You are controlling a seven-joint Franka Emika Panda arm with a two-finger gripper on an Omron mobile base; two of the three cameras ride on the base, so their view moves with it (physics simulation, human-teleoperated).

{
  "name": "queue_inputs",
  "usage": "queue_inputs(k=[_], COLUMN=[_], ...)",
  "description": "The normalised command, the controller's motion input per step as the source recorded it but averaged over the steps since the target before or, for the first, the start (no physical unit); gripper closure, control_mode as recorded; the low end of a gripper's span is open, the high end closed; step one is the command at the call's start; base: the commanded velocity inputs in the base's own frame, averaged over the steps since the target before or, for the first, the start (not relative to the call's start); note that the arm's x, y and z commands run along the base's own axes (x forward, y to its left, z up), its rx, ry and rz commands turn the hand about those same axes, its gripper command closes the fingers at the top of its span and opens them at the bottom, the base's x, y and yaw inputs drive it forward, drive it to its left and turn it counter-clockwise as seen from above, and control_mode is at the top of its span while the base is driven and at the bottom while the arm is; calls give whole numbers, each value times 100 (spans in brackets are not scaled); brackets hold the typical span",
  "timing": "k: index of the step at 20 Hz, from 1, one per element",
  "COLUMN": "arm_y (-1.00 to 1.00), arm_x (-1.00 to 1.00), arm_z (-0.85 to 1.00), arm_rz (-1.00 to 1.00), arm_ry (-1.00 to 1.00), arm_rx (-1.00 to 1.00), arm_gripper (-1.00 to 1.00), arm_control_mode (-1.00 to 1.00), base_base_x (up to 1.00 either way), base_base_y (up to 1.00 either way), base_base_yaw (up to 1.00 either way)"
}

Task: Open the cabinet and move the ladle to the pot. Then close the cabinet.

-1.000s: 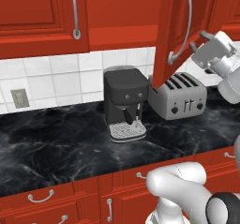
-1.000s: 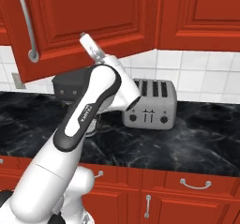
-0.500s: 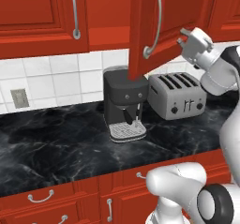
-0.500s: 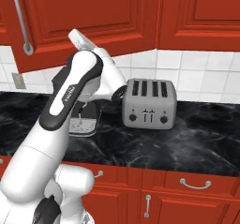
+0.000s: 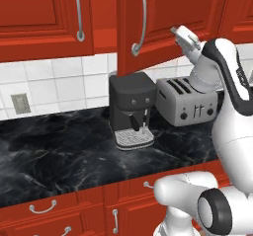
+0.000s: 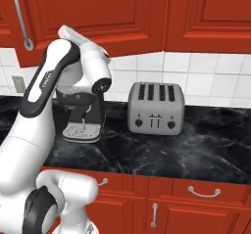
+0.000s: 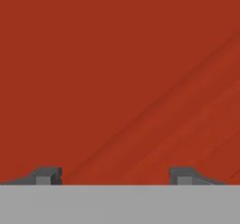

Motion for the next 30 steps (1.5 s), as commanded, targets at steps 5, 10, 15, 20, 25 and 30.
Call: queue_inputs(k=[5, 10, 15, 20, 25, 30], arm_y=[40, 13, 3, 0, 0, 0], arm_x=[54, 46, 50, 45, 24, 19], arm_z=[3, 20, 22, 29, 36, 38], arm_rz=[-23, -24, -23, -21, -17, -14], arm_ry=[1, 3, 7, 10, 15, 16], arm_rx=[-10, -7, -5, -3, 0, 0], arm_gripper=[-100, -100, -100, -100, -100, -100], arm_control_mode=[-100, -100, -100, -100, -100, -100], base_base_x=[0, 0, 0, 0, 0, 0], base_base_y=[0, 0, 0, 0, 0, 0], base_base_yaw=[0, 0, 0, 0, 0, 0])
